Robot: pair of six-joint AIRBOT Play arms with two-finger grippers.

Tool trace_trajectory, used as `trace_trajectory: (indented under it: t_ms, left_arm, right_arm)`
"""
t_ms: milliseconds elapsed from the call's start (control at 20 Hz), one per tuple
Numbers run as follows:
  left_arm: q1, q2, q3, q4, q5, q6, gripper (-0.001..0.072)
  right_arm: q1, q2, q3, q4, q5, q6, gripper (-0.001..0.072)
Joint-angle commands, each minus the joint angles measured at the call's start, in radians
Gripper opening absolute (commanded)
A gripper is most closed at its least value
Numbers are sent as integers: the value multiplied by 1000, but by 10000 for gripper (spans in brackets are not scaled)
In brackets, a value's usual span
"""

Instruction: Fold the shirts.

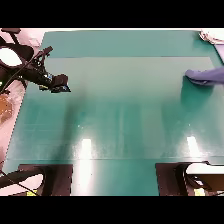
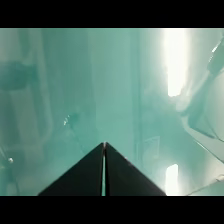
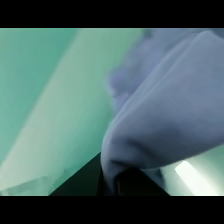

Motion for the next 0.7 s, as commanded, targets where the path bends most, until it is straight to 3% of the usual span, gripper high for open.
trace_trajectory:
  t_ms: [0,200,400,650]
  left_arm:
    - [1,0,0,-26,-22,-2,24]
    - [1,0,0,-34,-27,-1,24]
    - [1,0,0,-34,-35,-1,24]
    - [1,0,0,-34,-35,-1,24]
  right_arm:
    - [-68,1,0,-235,158,109,17]
    - [-34,-4,-2,-496,246,171,18]
    - [-33,-55,-7,-513,352,197,18]
    - [-33,-15,-190,-631,331,267,18]
